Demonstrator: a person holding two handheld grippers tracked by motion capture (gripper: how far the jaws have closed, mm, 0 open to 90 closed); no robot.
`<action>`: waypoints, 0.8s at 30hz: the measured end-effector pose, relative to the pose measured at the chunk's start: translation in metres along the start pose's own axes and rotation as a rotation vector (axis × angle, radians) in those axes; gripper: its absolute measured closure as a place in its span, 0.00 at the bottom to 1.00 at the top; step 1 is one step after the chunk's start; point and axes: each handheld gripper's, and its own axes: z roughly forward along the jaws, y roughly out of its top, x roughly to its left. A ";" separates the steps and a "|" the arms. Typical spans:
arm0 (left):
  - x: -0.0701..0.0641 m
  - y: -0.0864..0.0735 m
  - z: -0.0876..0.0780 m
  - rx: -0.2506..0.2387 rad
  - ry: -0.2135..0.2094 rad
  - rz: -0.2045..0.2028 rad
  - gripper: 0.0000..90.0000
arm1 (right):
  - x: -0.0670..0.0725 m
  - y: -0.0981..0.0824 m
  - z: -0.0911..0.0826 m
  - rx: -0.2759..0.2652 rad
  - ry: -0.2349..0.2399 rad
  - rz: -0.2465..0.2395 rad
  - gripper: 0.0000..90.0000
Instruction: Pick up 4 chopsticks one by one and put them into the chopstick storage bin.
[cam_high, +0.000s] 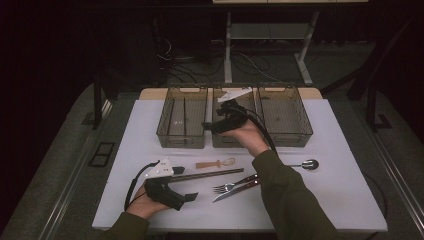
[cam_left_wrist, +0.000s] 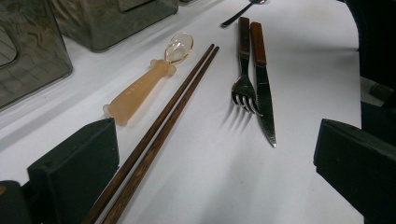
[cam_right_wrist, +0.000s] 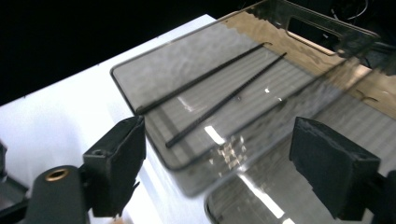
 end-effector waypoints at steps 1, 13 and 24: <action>0.000 0.000 0.000 0.005 0.003 0.004 0.00 | -0.001 -0.003 -0.004 -0.004 0.004 -0.003 0.17; 0.002 -0.001 0.000 0.006 0.013 -0.010 0.00 | -0.009 -0.044 -0.051 -0.032 -0.016 -0.001 0.05; 0.003 -0.001 0.001 0.006 0.021 -0.013 0.00 | -0.012 -0.093 -0.084 -0.042 -0.006 0.010 0.04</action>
